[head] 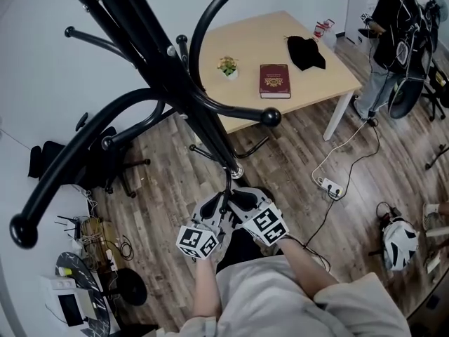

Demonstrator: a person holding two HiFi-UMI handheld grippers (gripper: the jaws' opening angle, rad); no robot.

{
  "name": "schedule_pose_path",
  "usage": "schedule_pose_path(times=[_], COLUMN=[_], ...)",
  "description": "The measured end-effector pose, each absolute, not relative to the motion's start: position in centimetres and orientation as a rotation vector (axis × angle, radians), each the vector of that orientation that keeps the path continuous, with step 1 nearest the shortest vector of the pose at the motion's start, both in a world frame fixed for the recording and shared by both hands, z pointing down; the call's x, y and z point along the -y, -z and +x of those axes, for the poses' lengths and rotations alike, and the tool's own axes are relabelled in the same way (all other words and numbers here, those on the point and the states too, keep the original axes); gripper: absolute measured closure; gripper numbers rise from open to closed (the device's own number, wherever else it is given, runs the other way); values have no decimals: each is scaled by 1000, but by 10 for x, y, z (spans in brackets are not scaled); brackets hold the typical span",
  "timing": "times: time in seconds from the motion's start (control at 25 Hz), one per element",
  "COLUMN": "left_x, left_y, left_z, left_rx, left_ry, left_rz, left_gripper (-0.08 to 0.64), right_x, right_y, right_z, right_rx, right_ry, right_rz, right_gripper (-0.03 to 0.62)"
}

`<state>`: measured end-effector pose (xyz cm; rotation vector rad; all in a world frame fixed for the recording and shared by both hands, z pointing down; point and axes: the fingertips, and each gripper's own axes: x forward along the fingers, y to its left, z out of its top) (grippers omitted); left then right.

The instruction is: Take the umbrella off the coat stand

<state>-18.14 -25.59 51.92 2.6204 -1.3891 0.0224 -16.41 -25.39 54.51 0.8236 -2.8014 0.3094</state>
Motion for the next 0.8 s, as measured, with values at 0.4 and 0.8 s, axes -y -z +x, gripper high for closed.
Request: schedule_pose_path(times=[0.4, 0.8], left_x=[259, 252], left_y=[-520, -514], left_z=[-181, -188], left_rx=[1427, 1500], left_ry=[-61, -40], left_rz=[2636, 2619], left_gripper=[535, 535], right_x=[269, 270], right_y=[-552, -541], right_z=[-155, -133], right_rx=[2688, 2707], right_ry=[-231, -236], right_rz=[1025, 1118], right_gripper=[578, 581])
